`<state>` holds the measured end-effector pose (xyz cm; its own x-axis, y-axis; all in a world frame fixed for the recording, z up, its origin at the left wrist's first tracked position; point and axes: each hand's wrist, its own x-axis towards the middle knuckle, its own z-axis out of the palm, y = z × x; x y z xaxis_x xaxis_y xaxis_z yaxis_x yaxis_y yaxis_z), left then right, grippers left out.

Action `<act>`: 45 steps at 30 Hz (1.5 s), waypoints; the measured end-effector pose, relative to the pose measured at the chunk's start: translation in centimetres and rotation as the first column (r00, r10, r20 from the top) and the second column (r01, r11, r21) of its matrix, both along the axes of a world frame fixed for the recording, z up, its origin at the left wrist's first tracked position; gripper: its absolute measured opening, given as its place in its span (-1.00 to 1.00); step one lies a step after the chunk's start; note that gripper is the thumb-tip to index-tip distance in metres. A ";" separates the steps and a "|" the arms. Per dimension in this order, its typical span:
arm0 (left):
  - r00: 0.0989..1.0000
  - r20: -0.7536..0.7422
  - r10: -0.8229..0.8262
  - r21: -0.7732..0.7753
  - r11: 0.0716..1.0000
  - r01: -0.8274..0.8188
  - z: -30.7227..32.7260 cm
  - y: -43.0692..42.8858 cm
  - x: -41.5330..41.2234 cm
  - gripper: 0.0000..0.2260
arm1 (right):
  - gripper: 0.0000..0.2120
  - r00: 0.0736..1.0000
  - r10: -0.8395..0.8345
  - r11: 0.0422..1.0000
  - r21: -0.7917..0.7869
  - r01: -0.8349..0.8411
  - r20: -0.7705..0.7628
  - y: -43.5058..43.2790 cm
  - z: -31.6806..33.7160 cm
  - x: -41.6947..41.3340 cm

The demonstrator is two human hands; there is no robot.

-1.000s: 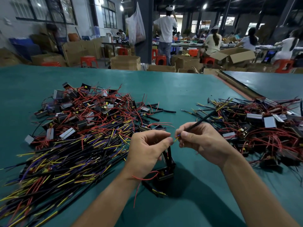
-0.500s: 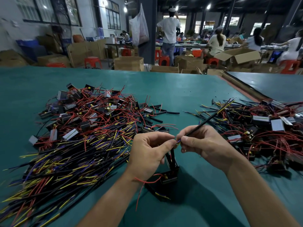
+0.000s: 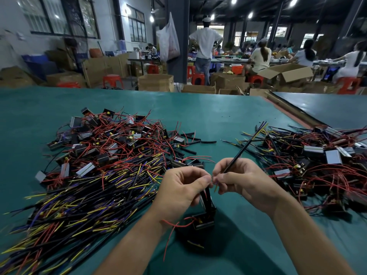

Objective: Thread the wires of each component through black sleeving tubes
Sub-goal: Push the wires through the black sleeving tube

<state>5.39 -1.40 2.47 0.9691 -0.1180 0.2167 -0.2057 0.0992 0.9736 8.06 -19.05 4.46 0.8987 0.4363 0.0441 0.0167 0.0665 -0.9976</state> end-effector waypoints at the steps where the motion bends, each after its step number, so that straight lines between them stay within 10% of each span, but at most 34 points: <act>1: 1.000 0.007 0.022 -0.001 1.000 -0.022 0.0 0.0 0.0 -0.86 | -0.91 1.000 -0.006 1.000 -0.004 0.006 0.012 0.1 0.0 0.0; 24: 0.987 0.107 0.121 -0.037 0.992 -0.118 -0.5 0.2 0.2 -0.89 | -0.81 0.990 -0.138 0.983 0.124 0.138 -0.007 -0.2 0.1 0.2; 45: 0.989 -0.048 -0.141 -0.104 0.985 0.135 0.0 0.5 0.1 -0.90 | -0.79 0.982 0.186 0.969 0.168 -0.182 -0.014 -0.9 0.0 -0.1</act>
<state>5.46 -0.92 2.51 0.9557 -0.2319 0.1813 -0.1299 0.2204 0.9667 7.95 -19.92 4.43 0.8057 0.5831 0.1046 -0.0402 0.2299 -0.9724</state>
